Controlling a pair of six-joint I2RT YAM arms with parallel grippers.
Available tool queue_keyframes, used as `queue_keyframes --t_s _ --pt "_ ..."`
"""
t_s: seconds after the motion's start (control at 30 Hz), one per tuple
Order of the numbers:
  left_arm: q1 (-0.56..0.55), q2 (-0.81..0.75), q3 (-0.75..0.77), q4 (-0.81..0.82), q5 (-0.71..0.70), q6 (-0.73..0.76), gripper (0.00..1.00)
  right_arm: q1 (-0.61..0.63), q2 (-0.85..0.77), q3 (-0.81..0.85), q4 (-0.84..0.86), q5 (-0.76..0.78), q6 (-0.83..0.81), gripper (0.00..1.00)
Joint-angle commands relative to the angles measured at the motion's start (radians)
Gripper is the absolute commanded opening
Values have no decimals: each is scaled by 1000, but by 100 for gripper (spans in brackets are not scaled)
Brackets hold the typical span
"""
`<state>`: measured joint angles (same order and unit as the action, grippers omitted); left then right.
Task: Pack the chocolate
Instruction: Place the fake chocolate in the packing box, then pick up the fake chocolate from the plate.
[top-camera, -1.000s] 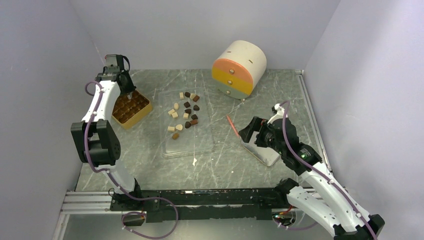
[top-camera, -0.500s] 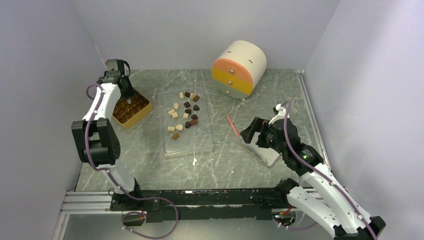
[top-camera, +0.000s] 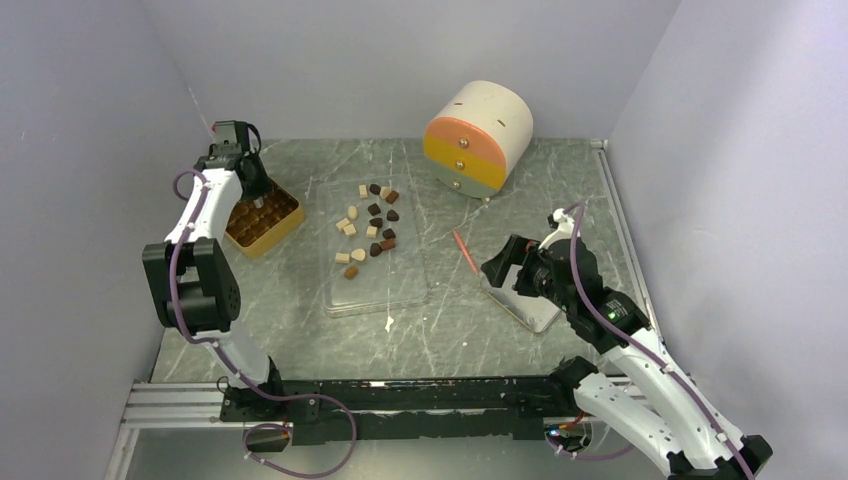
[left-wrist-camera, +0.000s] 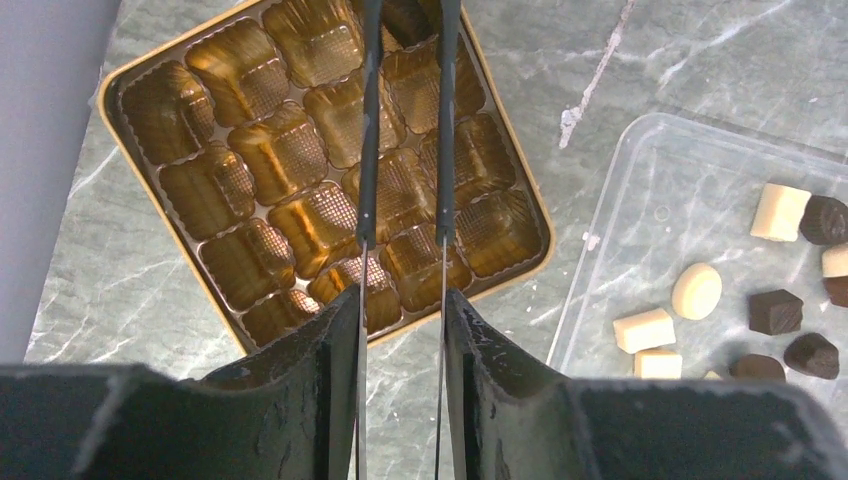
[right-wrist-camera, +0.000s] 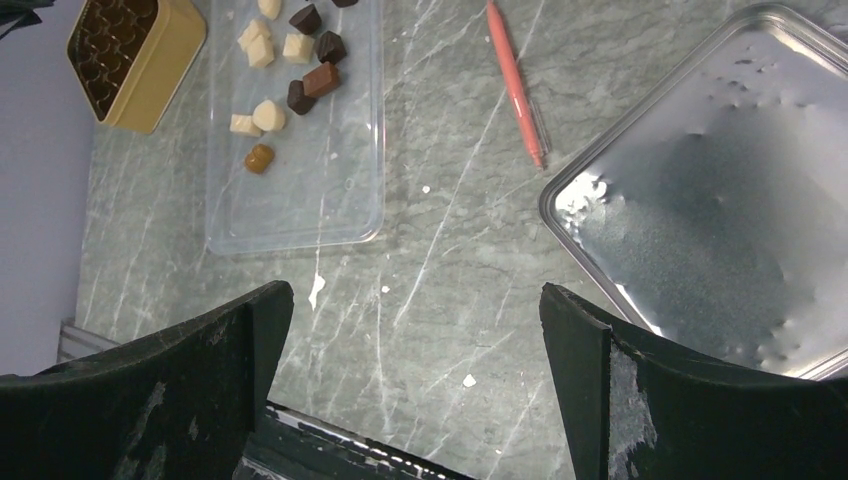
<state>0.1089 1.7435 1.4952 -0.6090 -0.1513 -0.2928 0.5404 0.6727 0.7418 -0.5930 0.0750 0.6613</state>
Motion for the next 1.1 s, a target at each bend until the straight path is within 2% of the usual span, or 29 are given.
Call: queue_keyframes --t_s 0.0,0.23,0.5,0.83,1.07 --pt "5 -105 -5 44 41 4 36 3 -18 39 4 13 4 100" --pt "-7 -175 -30 39 160 -8 36 3 -16 49 -1 23 1 99" --pt "-100 -242 -75 2 218 13 36 3 -22 51 -6 28 5 99" --pt "-292 -216 -115 3 160 57 36 3 -17 34 19 16 17 99" --pt "-367 -112 -38 -22 138 53 36 3 -12 53 11 20 18 99"
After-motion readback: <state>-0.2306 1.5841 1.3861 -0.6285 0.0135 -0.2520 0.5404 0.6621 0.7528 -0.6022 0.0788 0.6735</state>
